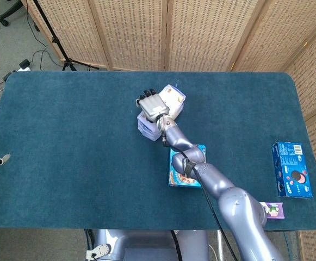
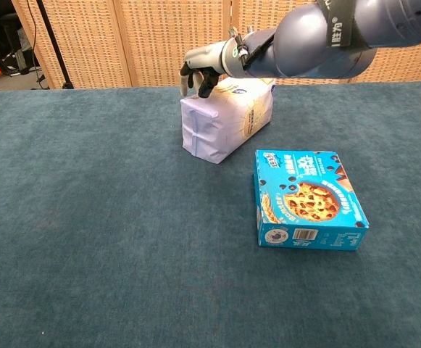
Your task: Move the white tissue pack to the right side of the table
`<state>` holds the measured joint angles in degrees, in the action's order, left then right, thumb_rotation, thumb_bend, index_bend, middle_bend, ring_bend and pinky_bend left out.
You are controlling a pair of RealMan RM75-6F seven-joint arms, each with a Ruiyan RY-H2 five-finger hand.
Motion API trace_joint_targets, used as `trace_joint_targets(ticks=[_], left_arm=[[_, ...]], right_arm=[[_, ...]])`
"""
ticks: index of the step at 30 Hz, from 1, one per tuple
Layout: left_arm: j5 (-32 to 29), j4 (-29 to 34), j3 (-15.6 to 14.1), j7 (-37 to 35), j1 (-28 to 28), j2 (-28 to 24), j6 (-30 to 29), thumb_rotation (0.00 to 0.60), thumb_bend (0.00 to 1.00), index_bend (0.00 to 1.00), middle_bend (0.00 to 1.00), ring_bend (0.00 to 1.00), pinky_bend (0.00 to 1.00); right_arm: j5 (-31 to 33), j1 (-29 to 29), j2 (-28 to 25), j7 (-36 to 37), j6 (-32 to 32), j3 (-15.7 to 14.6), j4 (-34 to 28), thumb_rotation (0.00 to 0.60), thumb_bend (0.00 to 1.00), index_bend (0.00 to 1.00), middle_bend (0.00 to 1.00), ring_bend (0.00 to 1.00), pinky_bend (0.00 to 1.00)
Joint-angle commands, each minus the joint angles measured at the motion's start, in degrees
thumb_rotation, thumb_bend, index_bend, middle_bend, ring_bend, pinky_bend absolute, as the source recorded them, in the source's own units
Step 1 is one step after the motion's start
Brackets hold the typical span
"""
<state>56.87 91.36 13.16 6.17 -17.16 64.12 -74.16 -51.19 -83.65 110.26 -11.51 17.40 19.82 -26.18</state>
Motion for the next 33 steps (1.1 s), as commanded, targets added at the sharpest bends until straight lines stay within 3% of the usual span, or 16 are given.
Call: trace_joint_targets(ticks=[1,12,33], left_arm=[[0.0,0.0,0.0,0.3,-0.1,0.2,0.0,0.6,0.0,0.0,0.0,0.0,0.0],[0.4,0.4,0.3,0.6,0.2,0.2,-0.4,0.6,0.0,0.0,0.0,0.0,0.0],[2.5,1.2,-0.3,2.8,-0.1,1.0,-0.7,0.6,0.0,0.0,0.0,0.0,0.0]], right_arm=[[-1.4,-0.7,0.8,0.8,-1.2,-0.6,1.8,0.6,1.0,0.29,0.21,0.05,0.0],[-3.0,-0.8,-0.1,0.4,-5.8,-2.3,7.0,0.6,1.0,0.46,0.39,0.21,0.12],[-2.1,8.2,-12.3,1.2,-9.4,-7.8,1.0,0.6,1.0,0.49,0.42,0.24,0.15]])
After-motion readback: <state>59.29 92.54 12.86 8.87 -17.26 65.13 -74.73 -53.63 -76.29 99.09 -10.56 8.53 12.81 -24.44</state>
